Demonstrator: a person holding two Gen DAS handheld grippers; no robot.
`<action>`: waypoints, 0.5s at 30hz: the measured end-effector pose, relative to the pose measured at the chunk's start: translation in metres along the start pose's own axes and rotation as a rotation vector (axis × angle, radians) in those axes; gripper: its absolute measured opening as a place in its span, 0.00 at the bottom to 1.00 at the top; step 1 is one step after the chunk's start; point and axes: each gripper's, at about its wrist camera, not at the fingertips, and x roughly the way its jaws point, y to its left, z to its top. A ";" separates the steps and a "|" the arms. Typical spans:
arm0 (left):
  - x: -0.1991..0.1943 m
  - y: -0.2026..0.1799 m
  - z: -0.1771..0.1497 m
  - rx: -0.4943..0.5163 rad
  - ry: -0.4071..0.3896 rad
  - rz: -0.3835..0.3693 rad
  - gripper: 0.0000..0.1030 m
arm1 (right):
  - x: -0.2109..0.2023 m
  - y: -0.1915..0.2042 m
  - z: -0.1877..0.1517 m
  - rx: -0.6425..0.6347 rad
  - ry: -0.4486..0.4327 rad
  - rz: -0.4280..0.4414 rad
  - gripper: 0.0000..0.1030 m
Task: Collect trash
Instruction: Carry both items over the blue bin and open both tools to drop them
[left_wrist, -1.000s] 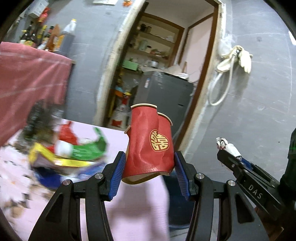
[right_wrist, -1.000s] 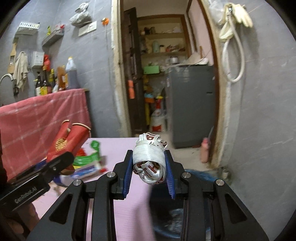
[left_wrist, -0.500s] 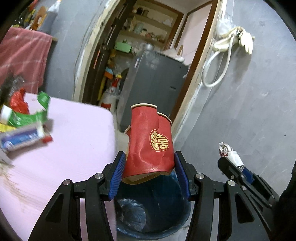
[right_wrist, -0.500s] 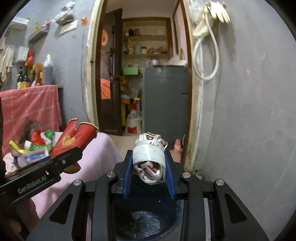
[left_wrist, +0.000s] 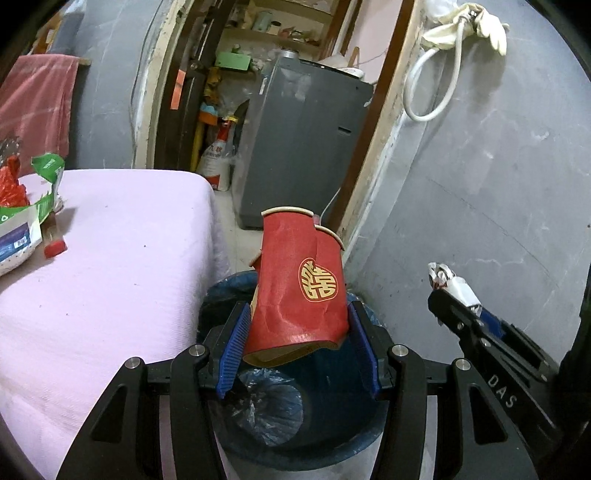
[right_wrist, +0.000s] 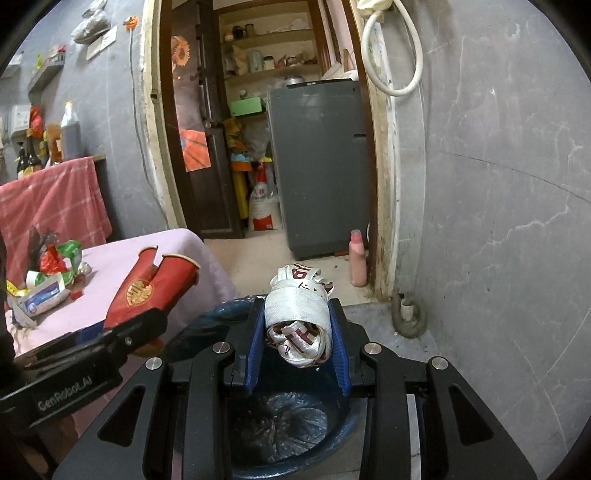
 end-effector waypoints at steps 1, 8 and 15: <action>0.001 -0.001 0.000 0.001 0.000 0.000 0.46 | 0.000 0.000 0.001 0.001 0.003 0.004 0.31; -0.001 0.007 0.002 -0.025 -0.013 0.010 0.47 | 0.007 -0.001 0.003 0.008 0.013 0.022 0.33; -0.008 0.014 0.006 -0.071 -0.034 0.016 0.51 | 0.004 -0.004 0.007 0.026 -0.005 0.031 0.40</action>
